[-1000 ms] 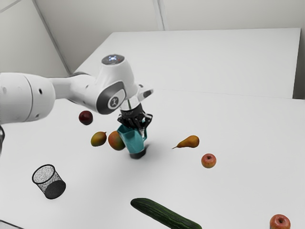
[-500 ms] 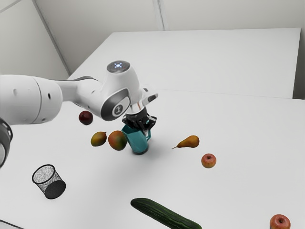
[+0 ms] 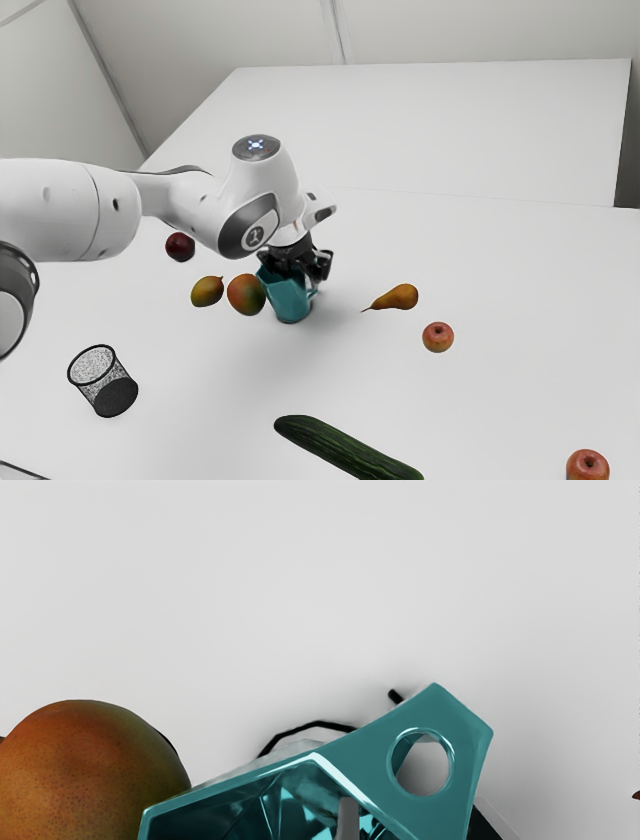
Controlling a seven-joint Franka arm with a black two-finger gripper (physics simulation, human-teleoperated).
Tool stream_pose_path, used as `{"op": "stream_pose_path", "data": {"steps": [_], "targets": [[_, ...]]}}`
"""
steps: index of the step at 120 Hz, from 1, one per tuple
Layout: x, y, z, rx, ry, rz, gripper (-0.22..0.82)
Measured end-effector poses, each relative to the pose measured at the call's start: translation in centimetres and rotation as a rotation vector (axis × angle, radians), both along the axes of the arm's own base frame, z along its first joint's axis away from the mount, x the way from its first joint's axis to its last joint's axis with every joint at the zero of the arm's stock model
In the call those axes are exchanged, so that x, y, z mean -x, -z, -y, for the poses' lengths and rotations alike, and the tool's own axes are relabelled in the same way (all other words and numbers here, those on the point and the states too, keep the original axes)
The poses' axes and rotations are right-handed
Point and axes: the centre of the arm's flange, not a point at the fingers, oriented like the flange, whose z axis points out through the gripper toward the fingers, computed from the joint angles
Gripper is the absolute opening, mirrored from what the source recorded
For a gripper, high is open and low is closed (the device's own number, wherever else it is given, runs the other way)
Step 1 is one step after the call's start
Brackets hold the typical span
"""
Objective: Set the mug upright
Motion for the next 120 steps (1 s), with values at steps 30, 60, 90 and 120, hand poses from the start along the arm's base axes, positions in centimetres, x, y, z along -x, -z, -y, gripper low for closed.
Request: {"op": "stream_pose_path", "data": {"steps": [30, 60, 90, 120], "targets": [[-0.4, -0.7, -0.3, 0.003, 0.015, 0.008, 0.48], [-1.0, -2.2, -0.4, 0.006, 0.030, 0.012, 0.57], [-1.4, -4.0, -0.4, 0.028, 0.031, 0.020, 0.59], [-2.0, -7.0, -1.0, 0.053, 0.030, 0.039, 0.60]]}}
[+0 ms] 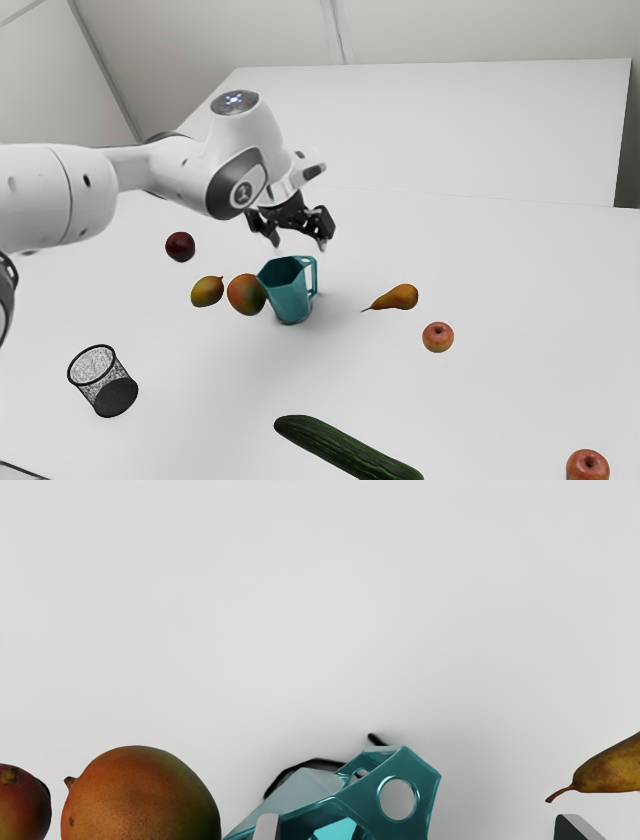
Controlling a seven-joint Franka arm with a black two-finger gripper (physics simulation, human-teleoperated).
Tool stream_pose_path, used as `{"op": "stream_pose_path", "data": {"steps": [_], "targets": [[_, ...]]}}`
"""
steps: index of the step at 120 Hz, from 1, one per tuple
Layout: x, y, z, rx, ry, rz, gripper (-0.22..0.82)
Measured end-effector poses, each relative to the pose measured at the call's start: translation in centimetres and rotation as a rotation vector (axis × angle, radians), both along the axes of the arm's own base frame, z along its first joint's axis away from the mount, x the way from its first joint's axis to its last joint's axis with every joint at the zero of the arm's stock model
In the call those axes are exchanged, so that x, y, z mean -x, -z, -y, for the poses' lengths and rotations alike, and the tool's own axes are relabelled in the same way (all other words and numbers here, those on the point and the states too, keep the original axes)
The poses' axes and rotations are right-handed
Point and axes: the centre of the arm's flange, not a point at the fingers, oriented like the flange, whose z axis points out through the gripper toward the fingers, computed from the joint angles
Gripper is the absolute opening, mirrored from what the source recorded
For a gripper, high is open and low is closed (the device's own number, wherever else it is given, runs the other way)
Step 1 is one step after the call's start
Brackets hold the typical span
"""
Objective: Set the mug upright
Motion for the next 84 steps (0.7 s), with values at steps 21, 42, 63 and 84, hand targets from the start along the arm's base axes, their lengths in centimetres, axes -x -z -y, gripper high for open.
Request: {"op": "stream_pose_path", "data": {"steps": [21, 42, 63, 84], "targets": [[-0.3, -3.5, -0.5, 0.013, 0.003, -0.005, 0.60], [-0.7, -8.4, -5.8, 0.000, -0.030, -0.028, 0.60], [0.3, -12.8, -13.2, -0.040, -0.062, -0.066, 0.60], [1.0, -16.9, -15.7, -0.069, -0.050, -0.087, 0.60]]}}
